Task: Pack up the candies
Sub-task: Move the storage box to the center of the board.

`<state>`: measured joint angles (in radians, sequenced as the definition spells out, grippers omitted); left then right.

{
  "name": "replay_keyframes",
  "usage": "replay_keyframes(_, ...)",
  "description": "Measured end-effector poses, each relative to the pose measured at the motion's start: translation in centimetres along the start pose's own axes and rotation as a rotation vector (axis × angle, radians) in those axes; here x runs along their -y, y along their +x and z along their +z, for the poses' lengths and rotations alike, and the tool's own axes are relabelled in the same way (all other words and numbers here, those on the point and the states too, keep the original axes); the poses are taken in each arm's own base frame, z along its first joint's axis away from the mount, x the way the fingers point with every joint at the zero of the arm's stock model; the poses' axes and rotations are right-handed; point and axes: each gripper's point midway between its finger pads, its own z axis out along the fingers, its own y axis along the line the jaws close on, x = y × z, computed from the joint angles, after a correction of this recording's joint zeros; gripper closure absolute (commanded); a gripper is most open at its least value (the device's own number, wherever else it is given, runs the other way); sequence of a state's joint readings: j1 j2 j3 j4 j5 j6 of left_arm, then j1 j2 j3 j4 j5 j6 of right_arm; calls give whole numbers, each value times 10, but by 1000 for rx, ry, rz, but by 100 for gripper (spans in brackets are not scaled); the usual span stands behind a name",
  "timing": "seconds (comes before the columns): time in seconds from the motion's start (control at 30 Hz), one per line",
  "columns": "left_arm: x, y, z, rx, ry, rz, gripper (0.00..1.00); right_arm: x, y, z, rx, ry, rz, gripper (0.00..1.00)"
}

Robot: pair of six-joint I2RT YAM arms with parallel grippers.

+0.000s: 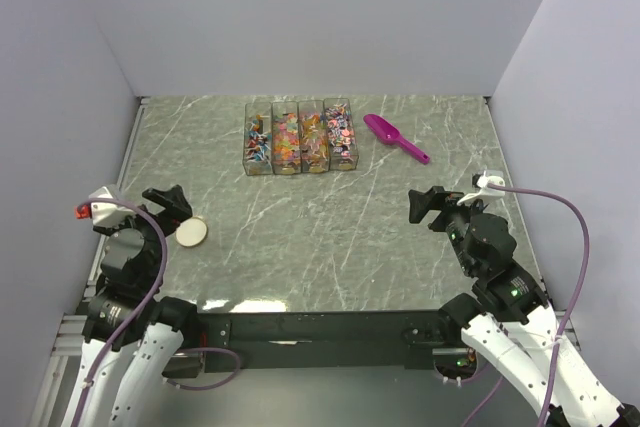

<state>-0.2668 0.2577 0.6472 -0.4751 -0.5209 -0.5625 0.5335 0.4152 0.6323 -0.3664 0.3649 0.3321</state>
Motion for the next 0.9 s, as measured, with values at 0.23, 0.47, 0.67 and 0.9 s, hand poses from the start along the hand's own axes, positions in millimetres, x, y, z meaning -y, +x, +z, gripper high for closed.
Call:
replay_keyframes(0.23, -5, 0, 2, 3, -32, 2, 0, 0, 0, 0, 1, -2, 1, 0)
replay_keyframes(0.47, 2, 19, 12, -77, -16, 51, 1, -4, 2, 0, -12, -19, 7, 0)
replay_keyframes(0.67, 18, 52, 38, -237, -5, 127, 1, -14, 8, 2, -40, -64, 29, 0)
replay_keyframes(0.9, 58, 94, 91, -480, 2, 196, 10, -25, 23, 10, -100, -103, 42, 0)
